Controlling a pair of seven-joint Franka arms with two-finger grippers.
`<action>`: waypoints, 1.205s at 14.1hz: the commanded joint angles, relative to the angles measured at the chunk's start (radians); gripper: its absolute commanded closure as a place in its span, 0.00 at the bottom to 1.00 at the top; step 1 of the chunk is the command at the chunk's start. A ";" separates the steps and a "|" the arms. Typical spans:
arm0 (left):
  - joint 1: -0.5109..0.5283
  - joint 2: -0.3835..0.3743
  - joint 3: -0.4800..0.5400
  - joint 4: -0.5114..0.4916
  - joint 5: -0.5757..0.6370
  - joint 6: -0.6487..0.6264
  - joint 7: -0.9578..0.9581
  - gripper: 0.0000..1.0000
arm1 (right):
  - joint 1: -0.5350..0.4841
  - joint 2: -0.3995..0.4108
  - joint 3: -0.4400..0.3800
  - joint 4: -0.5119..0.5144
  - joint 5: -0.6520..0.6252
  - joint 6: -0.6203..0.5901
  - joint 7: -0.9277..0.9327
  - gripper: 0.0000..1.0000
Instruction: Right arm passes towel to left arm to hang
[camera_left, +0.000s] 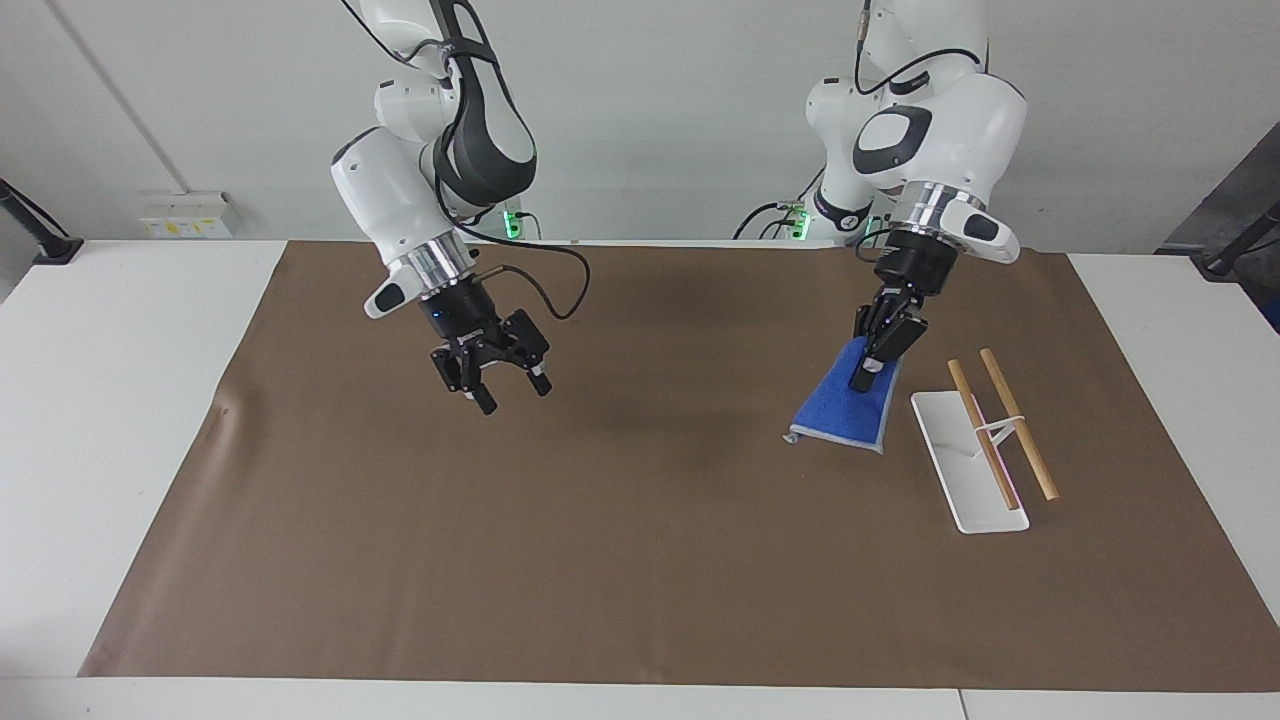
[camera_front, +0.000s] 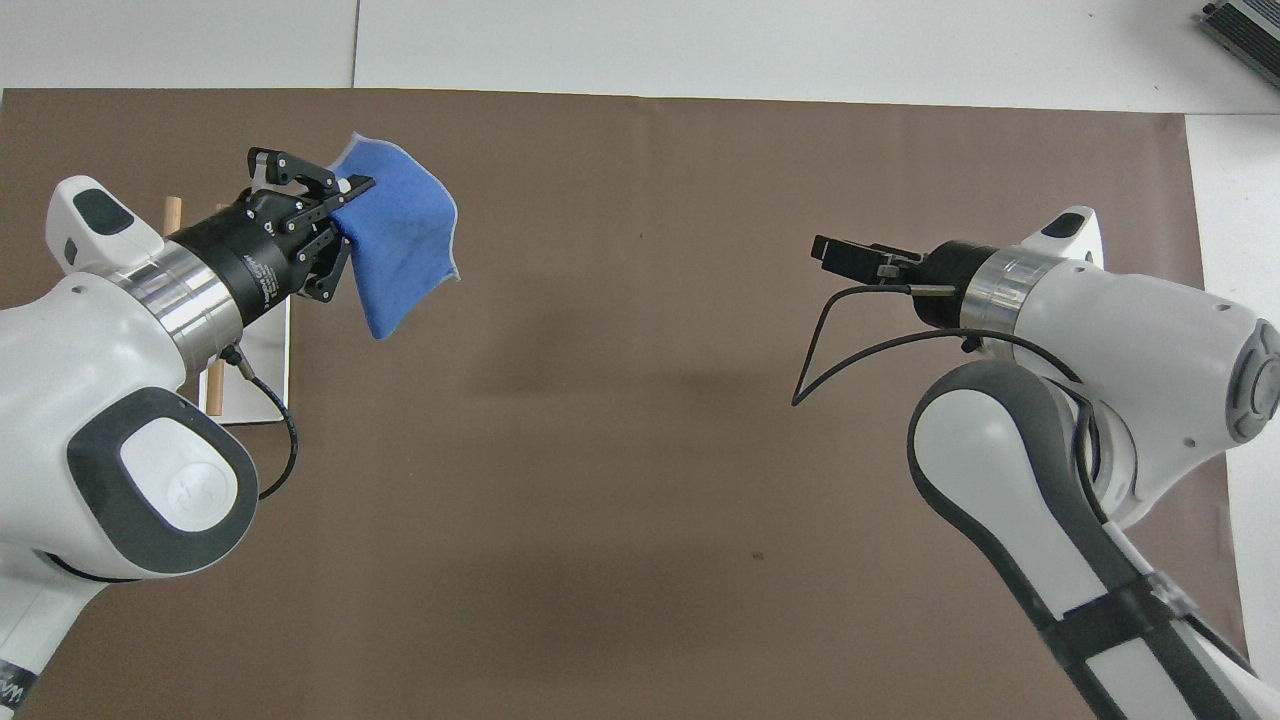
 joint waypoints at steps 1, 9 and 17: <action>0.062 -0.030 -0.009 -0.031 0.011 -0.048 0.068 1.00 | -0.041 0.002 -0.007 0.033 -0.183 -0.105 -0.005 0.00; 0.157 -0.036 -0.009 -0.092 0.008 -0.050 0.087 1.00 | -0.043 -0.009 -0.151 0.335 -0.512 -0.657 0.031 0.00; 0.301 -0.064 -0.009 -0.216 0.003 0.078 -0.003 1.00 | -0.087 -0.079 -0.201 0.443 -0.512 -0.981 0.208 0.00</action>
